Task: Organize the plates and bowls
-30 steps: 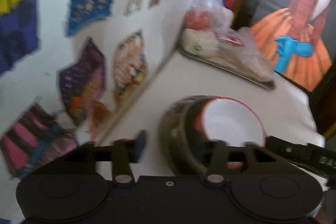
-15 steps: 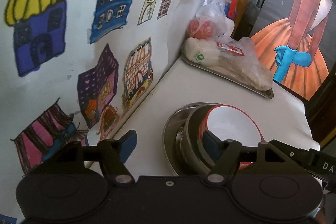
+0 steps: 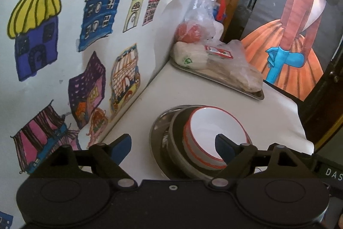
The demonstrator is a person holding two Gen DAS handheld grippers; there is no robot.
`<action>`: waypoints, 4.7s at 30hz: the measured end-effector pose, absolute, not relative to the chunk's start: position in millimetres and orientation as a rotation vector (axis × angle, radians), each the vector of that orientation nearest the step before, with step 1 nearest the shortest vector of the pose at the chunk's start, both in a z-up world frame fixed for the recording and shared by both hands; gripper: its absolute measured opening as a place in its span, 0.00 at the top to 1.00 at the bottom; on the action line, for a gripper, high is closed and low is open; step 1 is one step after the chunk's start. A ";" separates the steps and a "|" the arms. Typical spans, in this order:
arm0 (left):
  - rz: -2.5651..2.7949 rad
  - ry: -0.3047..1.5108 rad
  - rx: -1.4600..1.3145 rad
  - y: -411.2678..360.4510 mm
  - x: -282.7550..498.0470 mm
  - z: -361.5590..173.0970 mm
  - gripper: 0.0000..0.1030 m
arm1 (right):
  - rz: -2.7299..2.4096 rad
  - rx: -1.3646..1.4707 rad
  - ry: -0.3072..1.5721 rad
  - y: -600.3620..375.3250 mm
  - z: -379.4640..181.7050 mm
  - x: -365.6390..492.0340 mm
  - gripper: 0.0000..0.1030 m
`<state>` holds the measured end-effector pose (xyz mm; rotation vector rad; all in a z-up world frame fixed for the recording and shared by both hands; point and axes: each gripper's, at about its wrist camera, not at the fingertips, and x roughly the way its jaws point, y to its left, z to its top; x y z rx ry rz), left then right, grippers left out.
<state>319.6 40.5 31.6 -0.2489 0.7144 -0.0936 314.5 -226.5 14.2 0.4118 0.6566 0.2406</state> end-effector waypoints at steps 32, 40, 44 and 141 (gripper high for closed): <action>-0.151 0.585 -0.213 30.3 224.7 51.4 0.01 | 0.171 0.223 0.388 -233.5 43.5 198.2 0.00; -0.126 0.532 -0.183 31.7 202.6 52.3 0.01 | 0.143 0.211 0.352 -232.4 42.6 177.0 0.00; -0.119 0.509 -0.156 29.7 189.9 49.9 0.01 | 0.128 0.213 0.342 -231.8 39.4 164.8 0.00; -0.025 0.398 -0.081 33.1 109.5 -8.4 0.01 | -0.024 0.231 0.314 -209.4 -19.8 86.4 0.00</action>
